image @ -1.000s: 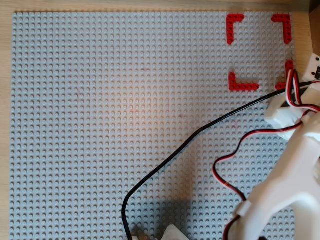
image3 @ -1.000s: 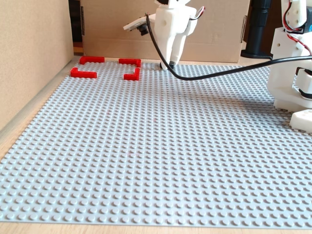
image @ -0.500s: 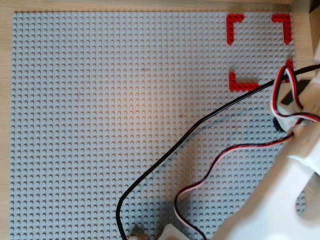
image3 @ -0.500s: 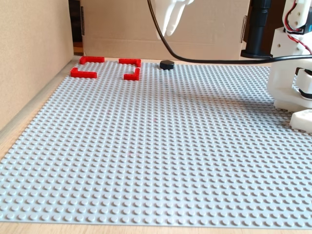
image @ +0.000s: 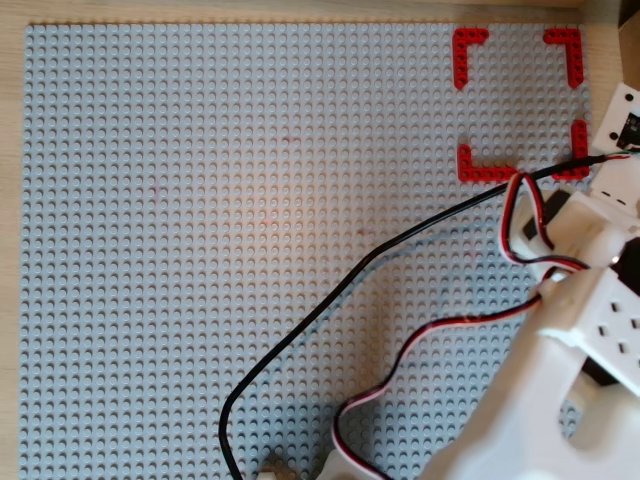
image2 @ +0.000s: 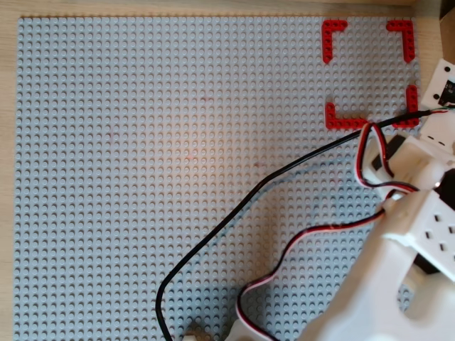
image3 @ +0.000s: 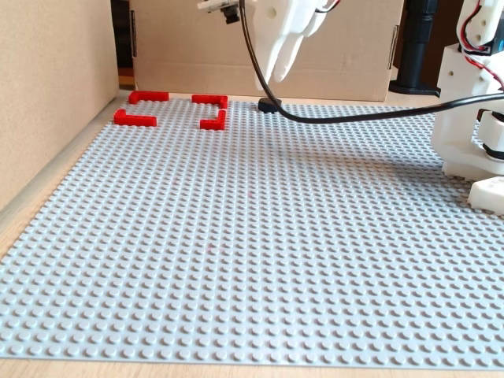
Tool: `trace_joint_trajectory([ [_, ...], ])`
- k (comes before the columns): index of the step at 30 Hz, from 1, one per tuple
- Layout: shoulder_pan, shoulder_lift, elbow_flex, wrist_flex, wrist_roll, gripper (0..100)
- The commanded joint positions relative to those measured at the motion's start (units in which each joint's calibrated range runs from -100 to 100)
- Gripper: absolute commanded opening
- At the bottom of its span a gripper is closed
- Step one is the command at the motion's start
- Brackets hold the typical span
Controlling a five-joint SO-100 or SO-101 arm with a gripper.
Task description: Grab the Lego and store it in red box
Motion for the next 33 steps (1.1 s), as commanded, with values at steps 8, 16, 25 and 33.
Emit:
trace_joint_trajectory([
  [8,2.7,6.0,-2.4,-4.1,-0.2,18],
  [16,4.1,10.6,-5.4,-4.1,0.1,18],
  [25,2.7,10.7,-5.4,-4.8,0.3,14],
  [33,2.6,10.8,-5.5,-5.6,0.3,10],
])
